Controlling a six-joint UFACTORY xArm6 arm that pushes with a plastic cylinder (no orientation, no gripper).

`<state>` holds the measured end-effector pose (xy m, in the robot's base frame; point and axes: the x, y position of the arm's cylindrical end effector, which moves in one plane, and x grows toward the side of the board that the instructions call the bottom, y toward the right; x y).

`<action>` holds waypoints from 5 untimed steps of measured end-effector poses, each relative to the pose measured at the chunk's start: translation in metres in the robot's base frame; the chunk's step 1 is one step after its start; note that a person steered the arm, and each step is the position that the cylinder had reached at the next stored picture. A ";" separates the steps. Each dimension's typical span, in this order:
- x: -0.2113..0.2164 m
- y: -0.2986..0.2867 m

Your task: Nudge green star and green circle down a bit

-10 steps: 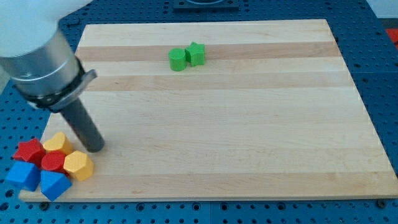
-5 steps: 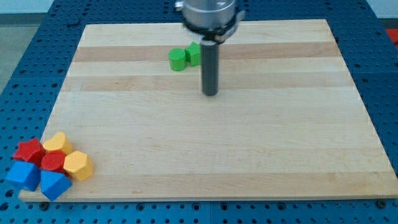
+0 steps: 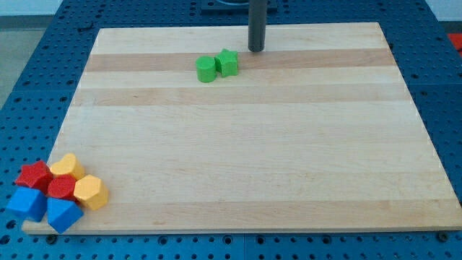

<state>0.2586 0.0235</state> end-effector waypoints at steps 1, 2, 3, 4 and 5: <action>0.005 -0.013; 0.015 -0.027; 0.018 -0.034; 0.019 -0.051; 0.023 -0.071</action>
<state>0.2818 -0.0479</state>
